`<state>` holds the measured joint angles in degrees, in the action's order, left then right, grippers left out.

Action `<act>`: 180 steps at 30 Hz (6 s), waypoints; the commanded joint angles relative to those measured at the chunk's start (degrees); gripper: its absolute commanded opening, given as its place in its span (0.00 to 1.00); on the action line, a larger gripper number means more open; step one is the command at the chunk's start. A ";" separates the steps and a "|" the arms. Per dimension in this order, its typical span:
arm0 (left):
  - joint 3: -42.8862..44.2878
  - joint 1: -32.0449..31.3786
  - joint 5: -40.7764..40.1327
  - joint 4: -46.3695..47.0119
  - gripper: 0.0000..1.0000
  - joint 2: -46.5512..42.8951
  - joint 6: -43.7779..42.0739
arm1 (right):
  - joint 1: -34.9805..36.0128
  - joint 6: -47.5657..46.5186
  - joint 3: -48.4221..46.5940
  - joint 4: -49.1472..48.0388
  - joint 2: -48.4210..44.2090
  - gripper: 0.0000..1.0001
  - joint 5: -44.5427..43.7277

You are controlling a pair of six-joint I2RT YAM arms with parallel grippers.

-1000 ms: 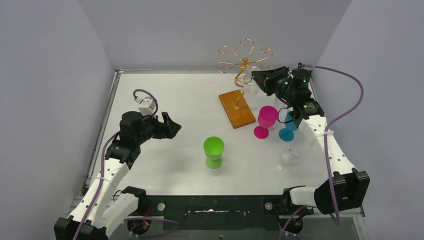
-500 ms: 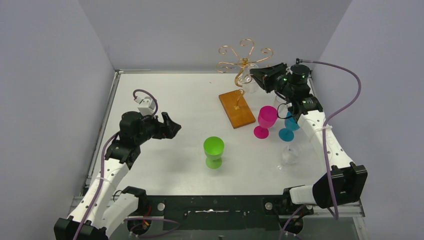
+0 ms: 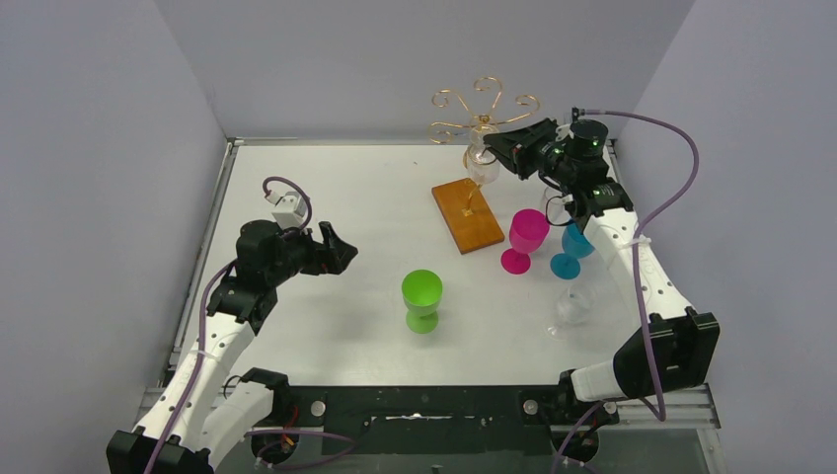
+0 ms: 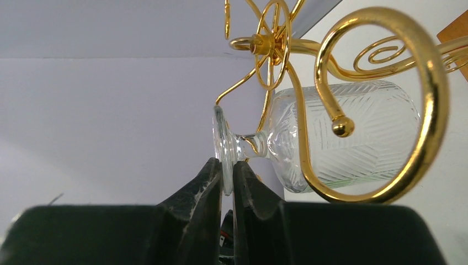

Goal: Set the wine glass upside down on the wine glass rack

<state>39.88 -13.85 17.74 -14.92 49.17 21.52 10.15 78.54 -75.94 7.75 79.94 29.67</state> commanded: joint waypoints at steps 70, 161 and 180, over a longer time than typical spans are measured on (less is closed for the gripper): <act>0.51 -0.28 -3.36 -0.23 0.86 0.07 -1.83 | 2.76 -9.19 -8.40 3.71 -2.42 0.00 6.71; 1.83 0.49 -5.47 -2.82 0.88 1.99 -0.93 | -0.63 -12.72 6.38 5.15 -16.63 0.60 -1.30; 16.47 -15.00 -3.63 -16.52 0.71 5.25 8.22 | -0.81 -46.01 11.94 24.91 -31.65 0.98 -14.86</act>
<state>52.05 -21.69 18.02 -30.24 54.98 26.65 9.72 44.42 -63.92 29.67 51.11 19.22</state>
